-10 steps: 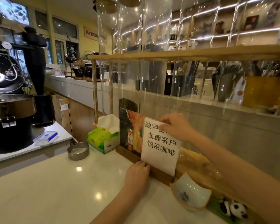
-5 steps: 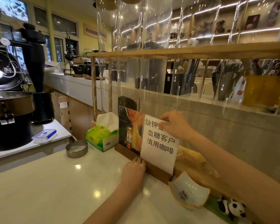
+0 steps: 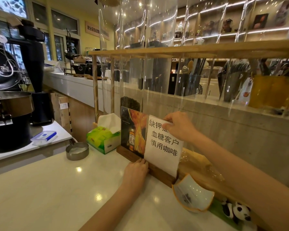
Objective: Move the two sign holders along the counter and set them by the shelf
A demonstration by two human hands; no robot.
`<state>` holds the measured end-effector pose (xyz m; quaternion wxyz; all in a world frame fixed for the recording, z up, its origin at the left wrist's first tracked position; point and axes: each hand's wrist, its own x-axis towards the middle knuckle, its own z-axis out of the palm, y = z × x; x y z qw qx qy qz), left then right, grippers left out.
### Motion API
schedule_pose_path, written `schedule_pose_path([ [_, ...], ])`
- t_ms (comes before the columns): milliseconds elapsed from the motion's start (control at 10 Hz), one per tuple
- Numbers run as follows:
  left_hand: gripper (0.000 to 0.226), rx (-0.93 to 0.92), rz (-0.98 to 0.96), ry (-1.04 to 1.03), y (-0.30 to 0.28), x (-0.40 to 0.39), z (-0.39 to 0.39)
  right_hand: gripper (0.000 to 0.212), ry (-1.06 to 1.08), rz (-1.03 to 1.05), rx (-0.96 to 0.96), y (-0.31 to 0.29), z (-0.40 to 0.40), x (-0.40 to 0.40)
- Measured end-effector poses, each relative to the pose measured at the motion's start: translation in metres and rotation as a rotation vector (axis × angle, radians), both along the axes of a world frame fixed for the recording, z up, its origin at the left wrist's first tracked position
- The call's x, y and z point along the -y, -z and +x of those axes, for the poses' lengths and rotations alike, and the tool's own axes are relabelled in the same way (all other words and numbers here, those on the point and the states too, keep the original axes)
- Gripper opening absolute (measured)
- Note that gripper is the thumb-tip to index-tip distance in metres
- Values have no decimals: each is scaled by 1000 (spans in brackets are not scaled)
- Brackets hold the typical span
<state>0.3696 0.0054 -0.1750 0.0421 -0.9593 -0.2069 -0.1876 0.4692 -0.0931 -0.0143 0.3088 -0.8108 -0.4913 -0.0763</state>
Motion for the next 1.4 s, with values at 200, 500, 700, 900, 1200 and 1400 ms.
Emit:
schedule_pose_path([
  [200,25,-21,61,32,-1,-2,0,24,8,1,3,-1,-1,0],
  [500,30,27,-30,49,0,-2,-1,25,17,-1,5,0,-3,0],
  [700,31,34,-68,35,0,-2,-1,21,6,-80,40,-2,-8,4],
  [900,41,-107,-129,56,-14,1,-10,24,139,-256,384,-1,-18,6],
  [1200,43,4,-457,58,-58,-2,-52,50,9,123,583,31,-53,6],
  [1400,27,527,-515,-63,-88,-4,-120,23,-363,715,-293,46,-128,10],
])
